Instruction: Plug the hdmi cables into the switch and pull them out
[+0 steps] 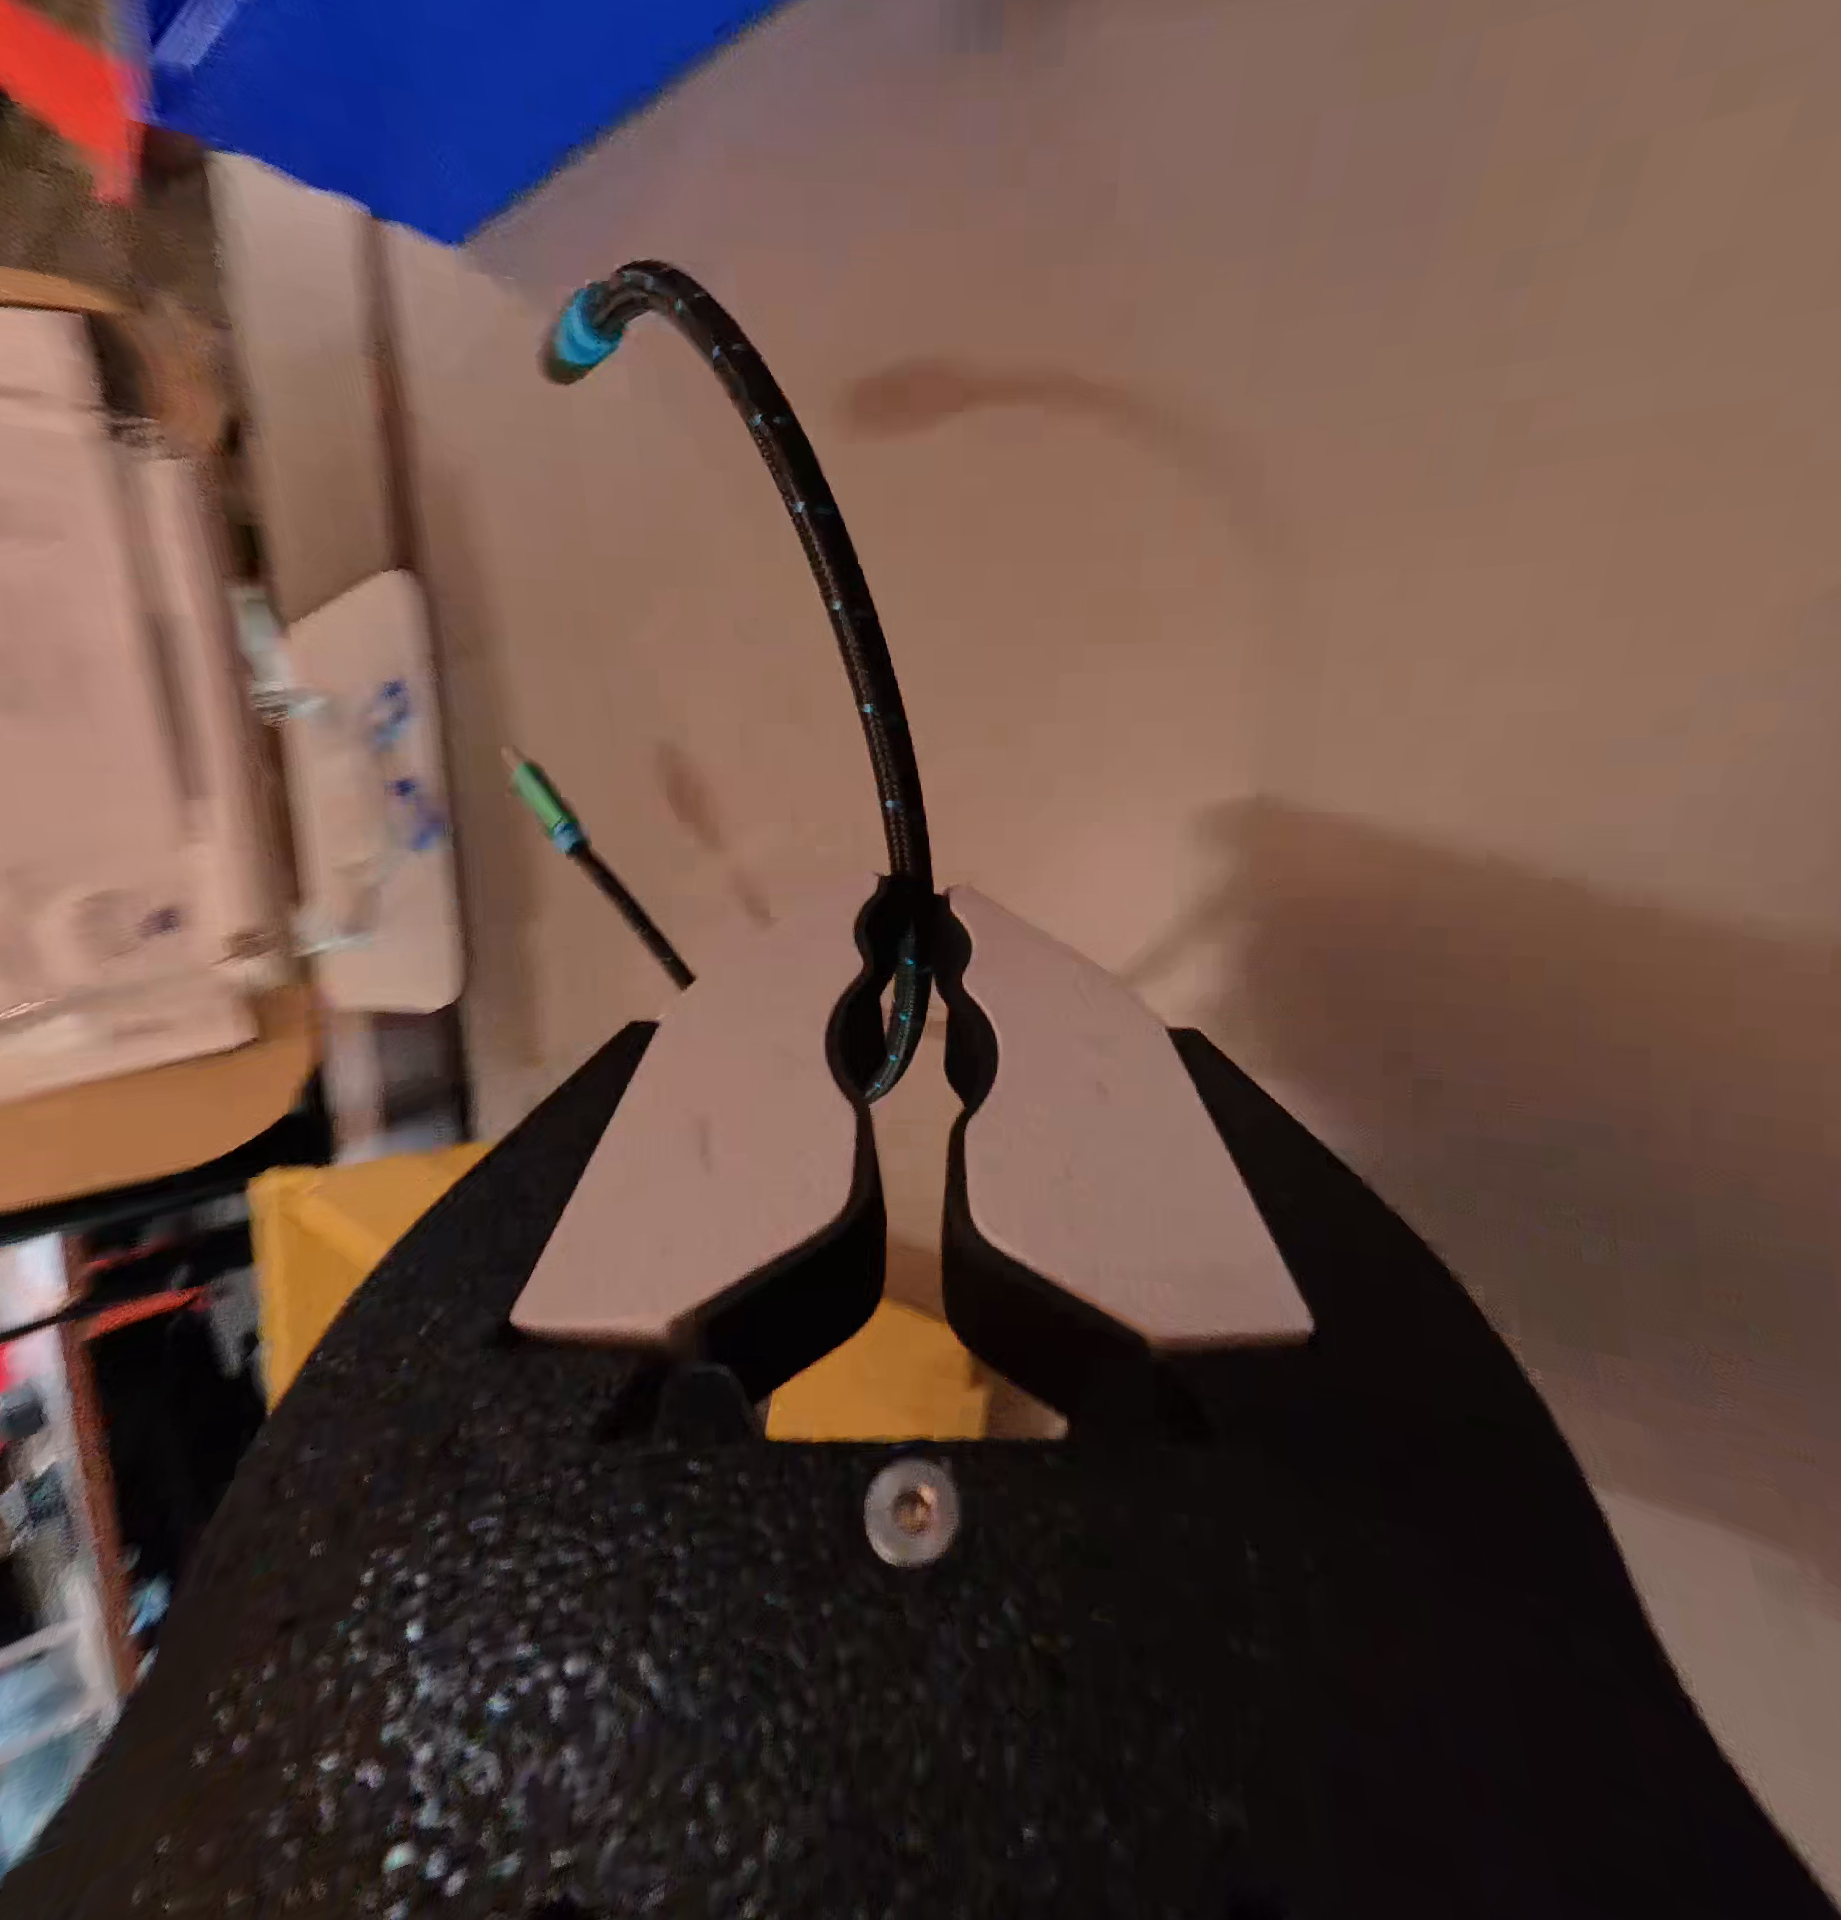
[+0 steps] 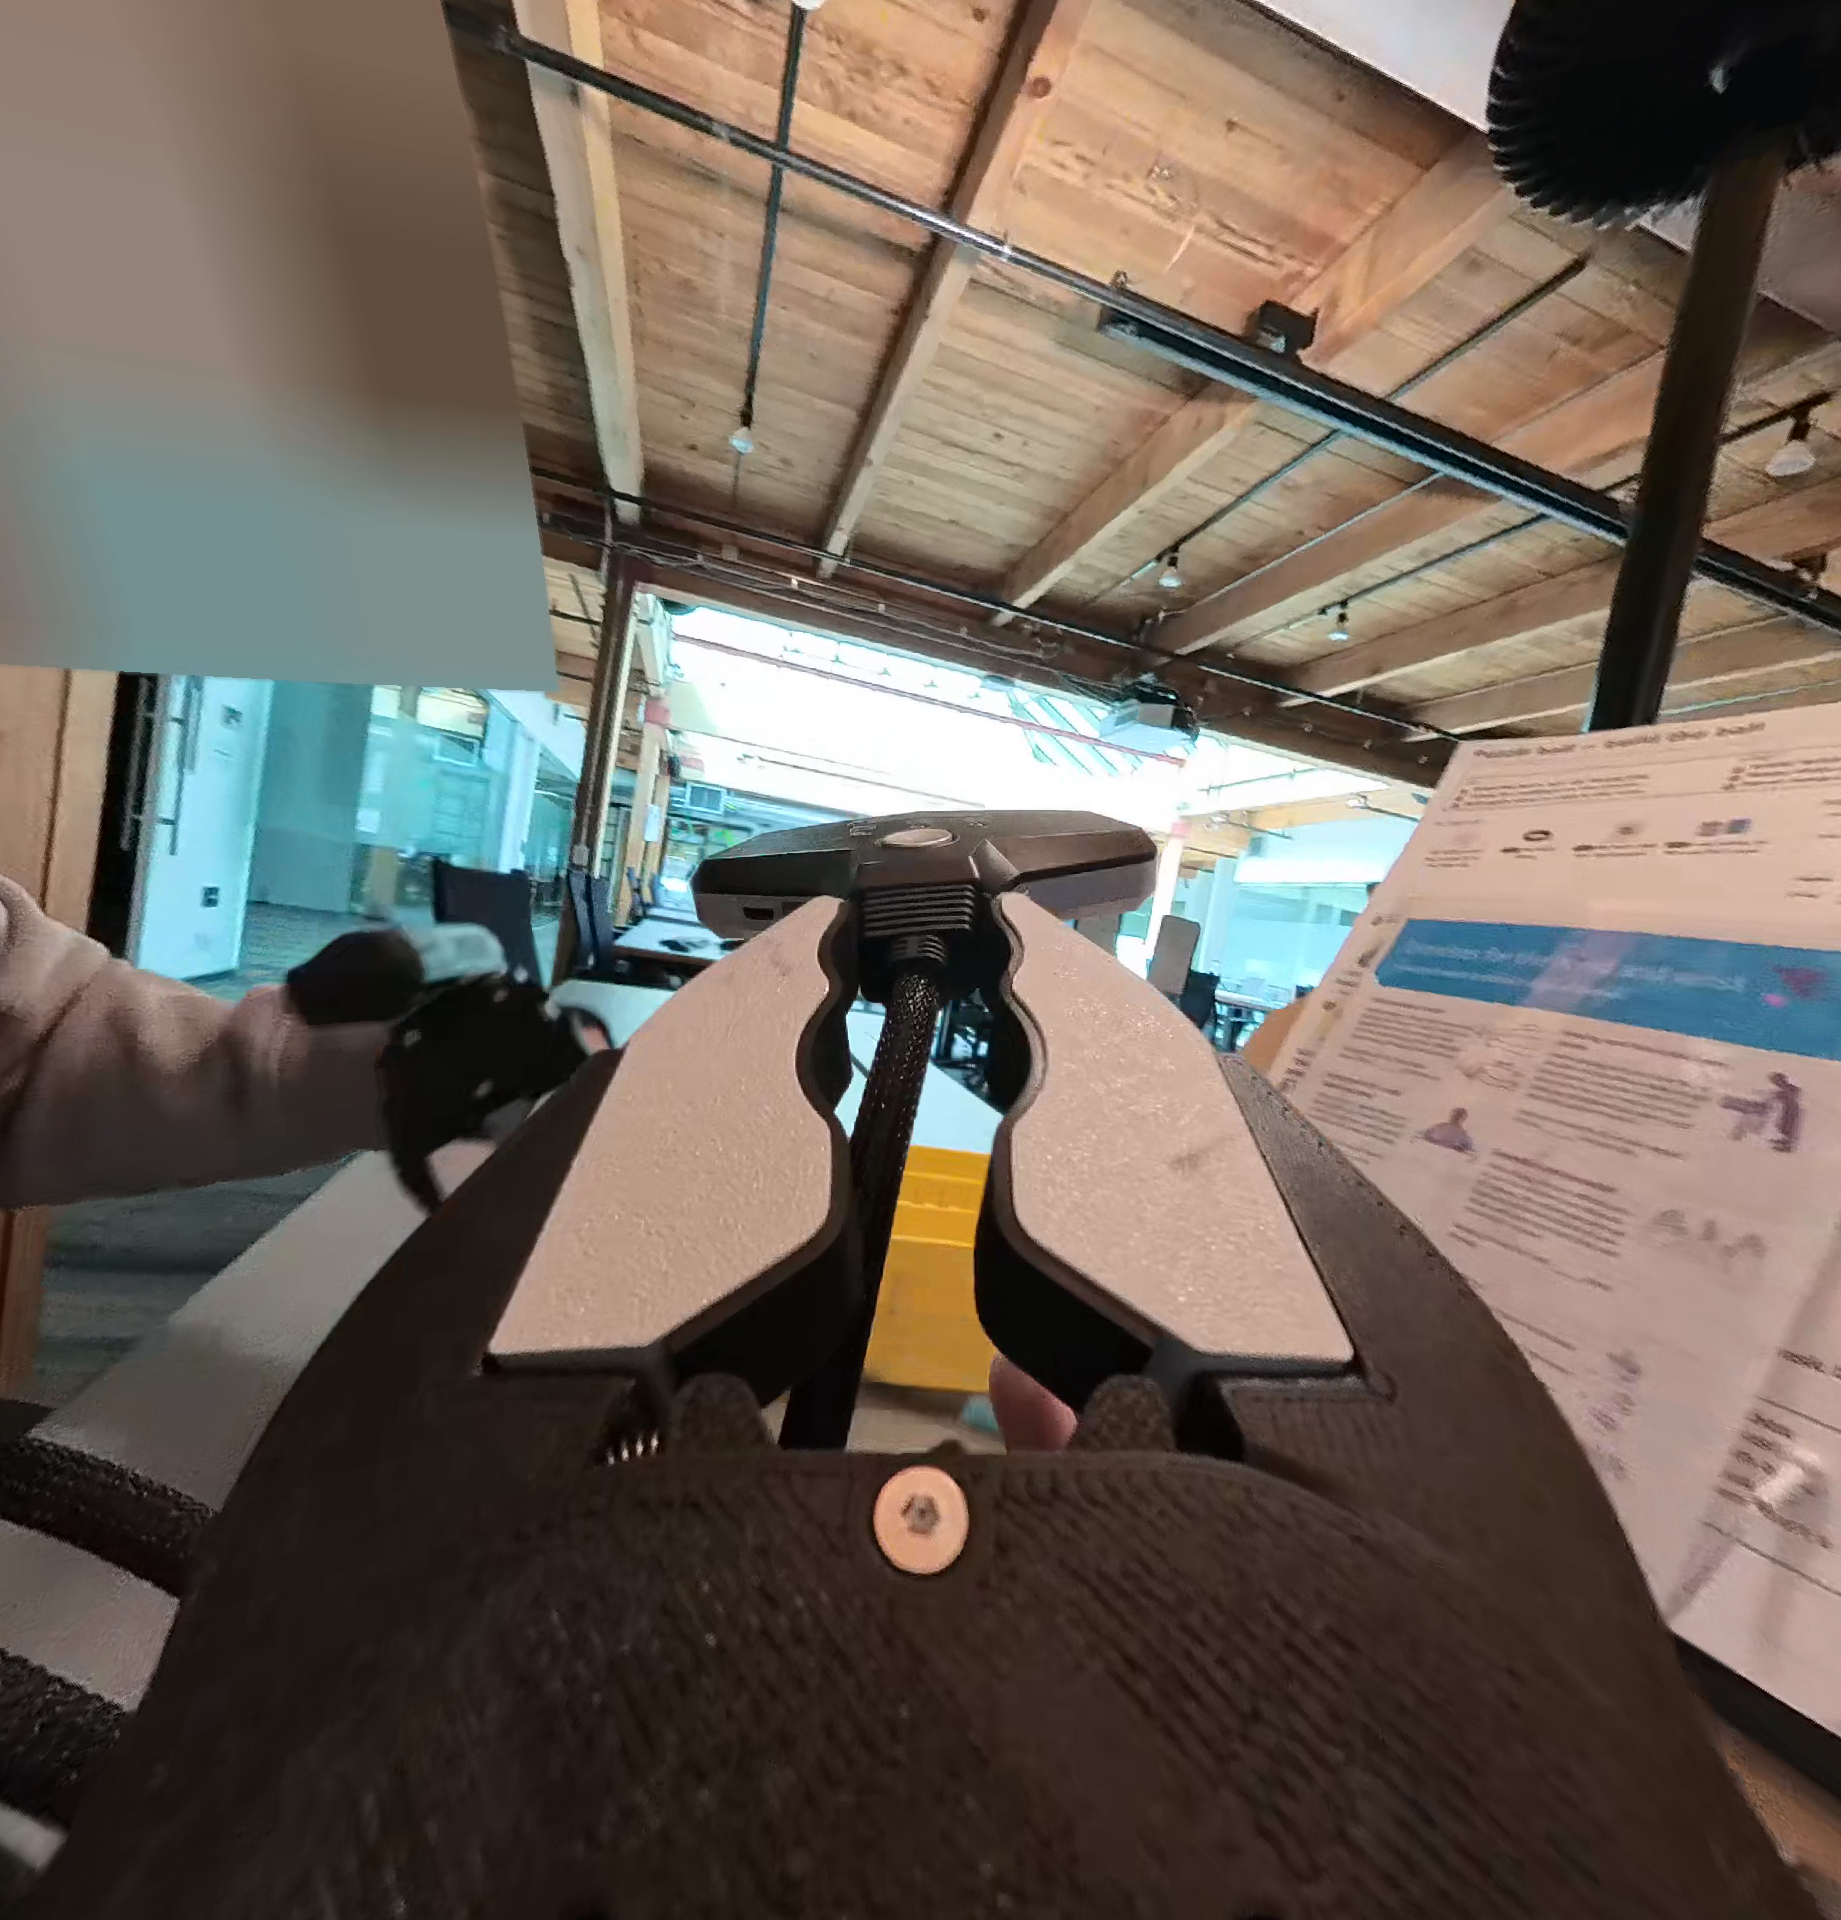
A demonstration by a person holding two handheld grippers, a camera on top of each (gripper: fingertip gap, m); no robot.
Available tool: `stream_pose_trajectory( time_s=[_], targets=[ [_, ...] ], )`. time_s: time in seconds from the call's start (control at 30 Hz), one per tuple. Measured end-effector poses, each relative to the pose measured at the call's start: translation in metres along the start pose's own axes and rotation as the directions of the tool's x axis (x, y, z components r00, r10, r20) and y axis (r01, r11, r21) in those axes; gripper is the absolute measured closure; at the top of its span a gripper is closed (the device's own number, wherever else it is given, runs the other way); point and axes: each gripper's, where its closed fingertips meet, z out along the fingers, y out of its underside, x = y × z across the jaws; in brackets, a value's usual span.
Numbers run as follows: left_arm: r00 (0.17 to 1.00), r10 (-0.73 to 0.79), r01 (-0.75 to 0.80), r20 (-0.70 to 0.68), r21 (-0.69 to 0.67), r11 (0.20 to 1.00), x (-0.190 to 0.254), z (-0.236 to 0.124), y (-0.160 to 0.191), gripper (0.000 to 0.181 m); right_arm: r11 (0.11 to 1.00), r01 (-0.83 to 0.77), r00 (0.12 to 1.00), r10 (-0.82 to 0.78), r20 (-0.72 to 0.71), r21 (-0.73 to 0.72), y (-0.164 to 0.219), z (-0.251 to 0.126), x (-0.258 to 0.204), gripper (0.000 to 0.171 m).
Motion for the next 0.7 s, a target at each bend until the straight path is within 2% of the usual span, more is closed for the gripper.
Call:
stream_pose_trajectory(
  time_s=[0.03, 0.17, 0.3, 0.4, 0.47, 0.5, 0.57, 0.63, 0.7],
  targets=[
    [0.998, 0.014, -0.013, -0.053, 0.006, 1.000, 0.016, 0.010, 0.001, 0.175, 1.000, -0.005, 1.000, 0.005, -0.011, -0.003, 0.003, -0.002, 0.003, 0.149],
    [0.969, -0.024, 0.037, -0.246, 0.050, 0.998, 0.066, 0.025, -0.001, 0.175, 0.999, -0.050, 0.999, 0.051, -0.020, 0.019, 0.011, -0.006, 0.011, 0.149],
    [0.892, -0.131, 0.201, -0.432, 0.122, 0.972, 0.094, 0.017, -0.015, 0.174, 0.999, -0.051, 0.999, 0.051, -0.019, -0.020, 0.025, -0.002, 0.012, 0.149],
    [0.841, -0.255, 0.387, -0.478, 0.201, 0.900, 0.081, 0.007, -0.038, 0.142, 0.998, -0.063, 0.998, 0.063, 0.000, -0.030, 0.032, 0.002, 0.010, 0.149],
    [0.818, -0.370, 0.514, -0.440, 0.272, 0.813, 0.050, 0.008, -0.051, 0.129, 0.997, -0.072, 0.997, 0.073, 0.016, -0.035, 0.036, 0.004, 0.008, 0.149],
    [0.800, -0.471, 0.580, -0.372, 0.280, 0.765, 0.027, 0.016, -0.048, 0.128, 0.996, -0.074, 0.997, 0.075, 0.023, -0.040, 0.038, 0.005, 0.006, 0.149],
    [0.713, -0.679, 0.701, -0.174, 0.213, 0.681, -0.015, 0.044, -0.022, 0.123, 0.996, -0.075, 0.997, 0.077, 0.031, -0.051, 0.042, 0.009, 0.004, 0.149],
    [0.684, -0.727, 0.726, -0.060, 0.156, 0.670, -0.030, 0.069, -0.002, 0.123, 0.995, -0.074, 0.996, 0.077, 0.046, -0.059, 0.045, 0.012, 0.000, 0.149],
    [0.707, -0.707, 0.705, -0.026, 0.108, 0.701, -0.029, 0.093, 0.007, 0.123, 0.995, -0.075, 0.996, 0.078, 0.052, -0.065, 0.047, 0.014, -0.001, 0.149]
  ],
)
